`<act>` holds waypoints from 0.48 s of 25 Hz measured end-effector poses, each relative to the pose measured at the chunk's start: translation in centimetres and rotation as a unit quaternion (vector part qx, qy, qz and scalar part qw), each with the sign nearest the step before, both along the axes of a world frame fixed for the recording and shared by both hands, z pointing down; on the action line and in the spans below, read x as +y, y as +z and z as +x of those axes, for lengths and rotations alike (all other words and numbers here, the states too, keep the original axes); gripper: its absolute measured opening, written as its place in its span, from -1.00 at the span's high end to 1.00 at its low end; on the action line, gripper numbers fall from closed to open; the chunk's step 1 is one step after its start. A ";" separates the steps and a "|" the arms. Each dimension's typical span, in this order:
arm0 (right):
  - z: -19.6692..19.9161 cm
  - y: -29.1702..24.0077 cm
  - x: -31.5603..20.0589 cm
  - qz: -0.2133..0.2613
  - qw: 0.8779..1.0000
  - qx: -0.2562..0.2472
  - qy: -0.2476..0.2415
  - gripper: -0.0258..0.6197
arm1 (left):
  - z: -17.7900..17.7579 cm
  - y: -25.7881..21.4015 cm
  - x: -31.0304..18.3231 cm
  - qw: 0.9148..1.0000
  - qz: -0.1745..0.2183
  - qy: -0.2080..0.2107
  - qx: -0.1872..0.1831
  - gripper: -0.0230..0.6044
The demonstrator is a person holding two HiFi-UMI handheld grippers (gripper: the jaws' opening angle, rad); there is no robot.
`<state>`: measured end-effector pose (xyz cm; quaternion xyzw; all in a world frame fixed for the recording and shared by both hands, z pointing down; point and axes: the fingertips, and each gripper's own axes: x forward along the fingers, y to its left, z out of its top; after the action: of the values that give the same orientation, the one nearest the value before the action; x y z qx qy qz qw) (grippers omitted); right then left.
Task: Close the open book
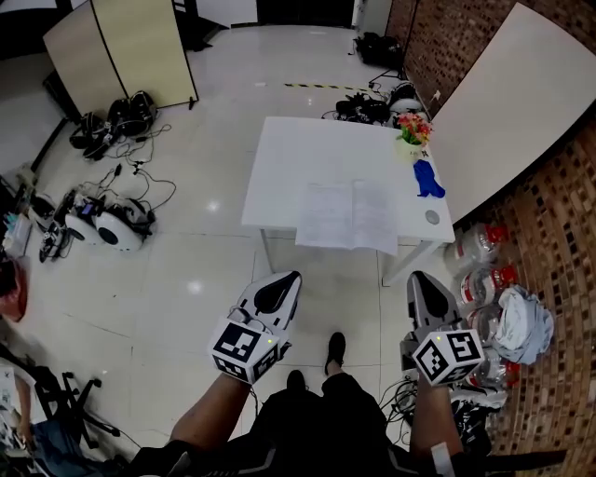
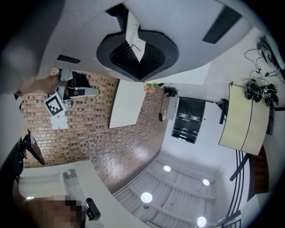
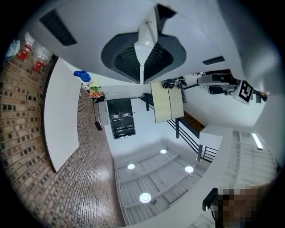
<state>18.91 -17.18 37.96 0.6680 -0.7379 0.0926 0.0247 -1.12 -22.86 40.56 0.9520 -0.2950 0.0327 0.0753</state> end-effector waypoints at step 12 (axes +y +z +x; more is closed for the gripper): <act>7.6 1.5 -11.3 0.014 0.999 -0.032 -0.036 0.91 | 7.2 0.2 -9.9 0.999 0.006 -0.040 -0.034 0.95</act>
<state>26.52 -28.51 39.48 0.6381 -0.7631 0.1026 -0.0047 6.12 -32.74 40.75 0.9380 -0.3359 0.0603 0.0611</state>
